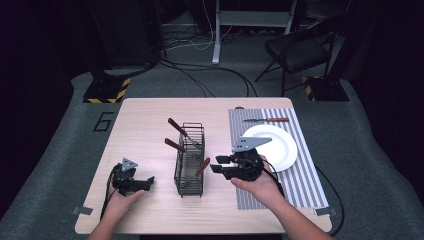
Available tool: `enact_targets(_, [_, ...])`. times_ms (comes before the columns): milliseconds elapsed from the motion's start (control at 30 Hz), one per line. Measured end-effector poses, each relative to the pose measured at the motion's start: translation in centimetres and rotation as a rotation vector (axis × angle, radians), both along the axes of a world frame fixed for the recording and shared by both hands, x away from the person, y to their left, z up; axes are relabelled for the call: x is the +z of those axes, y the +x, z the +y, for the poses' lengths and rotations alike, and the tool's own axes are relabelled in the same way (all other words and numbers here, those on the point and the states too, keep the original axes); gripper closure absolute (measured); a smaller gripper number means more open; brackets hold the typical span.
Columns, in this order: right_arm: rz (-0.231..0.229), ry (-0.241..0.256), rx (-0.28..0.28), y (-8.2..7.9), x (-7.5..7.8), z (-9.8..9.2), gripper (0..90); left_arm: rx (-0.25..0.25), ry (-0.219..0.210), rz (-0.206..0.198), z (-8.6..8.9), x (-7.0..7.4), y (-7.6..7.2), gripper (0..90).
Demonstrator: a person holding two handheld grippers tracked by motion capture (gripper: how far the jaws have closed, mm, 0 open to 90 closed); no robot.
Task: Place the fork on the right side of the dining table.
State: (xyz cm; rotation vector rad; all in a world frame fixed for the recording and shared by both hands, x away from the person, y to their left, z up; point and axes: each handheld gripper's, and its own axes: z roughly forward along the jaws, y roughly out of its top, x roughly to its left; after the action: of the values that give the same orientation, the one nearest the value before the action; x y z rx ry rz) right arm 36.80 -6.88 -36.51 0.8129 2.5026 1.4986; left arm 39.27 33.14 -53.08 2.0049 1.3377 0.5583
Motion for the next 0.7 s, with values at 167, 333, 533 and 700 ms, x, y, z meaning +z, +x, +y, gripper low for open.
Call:
enact_targets(167, [0.014,-0.002,0.004,0.2,0.0,0.6,60.4,-0.002,0.0,0.0,0.0,0.0,0.0,0.1])
enact_targets(333, [0.015,0.0,0.005,0.6,0.0,1.0,60.8,-0.004,-0.001,0.001,0.0,0.0,0.0,0.1])
enact_targets(533, [0.02,0.004,0.006,0.8,0.0,1.3,62.9,-0.006,0.0,0.001,0.0,0.0,0.0,0.2])
enact_targets(700, [0.025,0.007,0.01,0.9,0.0,1.6,65.5,-0.007,0.001,0.001,0.0,0.0,0.0,0.2])
